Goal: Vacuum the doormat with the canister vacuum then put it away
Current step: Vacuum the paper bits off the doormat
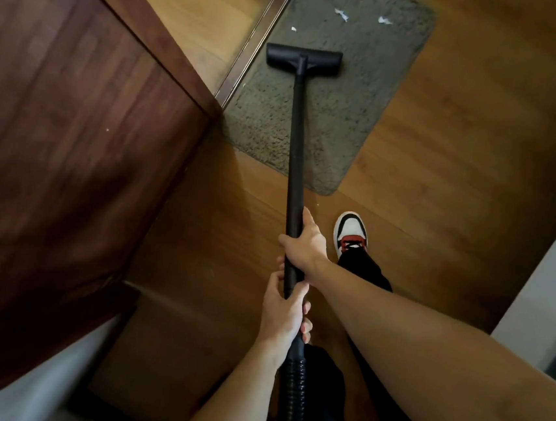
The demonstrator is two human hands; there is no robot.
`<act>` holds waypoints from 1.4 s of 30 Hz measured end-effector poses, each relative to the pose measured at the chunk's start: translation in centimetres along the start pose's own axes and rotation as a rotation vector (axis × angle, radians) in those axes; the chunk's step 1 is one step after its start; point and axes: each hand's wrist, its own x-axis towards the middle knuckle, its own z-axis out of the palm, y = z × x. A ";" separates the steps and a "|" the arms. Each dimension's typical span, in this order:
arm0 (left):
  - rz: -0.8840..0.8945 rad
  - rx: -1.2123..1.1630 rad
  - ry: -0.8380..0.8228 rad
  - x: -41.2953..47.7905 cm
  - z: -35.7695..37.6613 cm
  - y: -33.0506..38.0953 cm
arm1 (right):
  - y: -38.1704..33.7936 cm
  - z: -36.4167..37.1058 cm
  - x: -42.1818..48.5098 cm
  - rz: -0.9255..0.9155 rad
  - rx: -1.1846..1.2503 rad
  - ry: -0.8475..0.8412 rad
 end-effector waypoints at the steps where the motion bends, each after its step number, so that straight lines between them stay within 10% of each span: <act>1: -0.009 -0.004 0.004 0.2 0.4 0.5 | -0.6 -0.3 0.3 0.007 -0.010 -0.001; 24: 0.025 -0.024 0.004 4.4 7.0 12.0 | -12.0 -4.7 7.4 -0.018 -0.036 0.000; 42: 0.002 0.052 0.002 1.9 3.8 4.9 | -5.1 -3.2 2.8 0.004 -0.005 0.034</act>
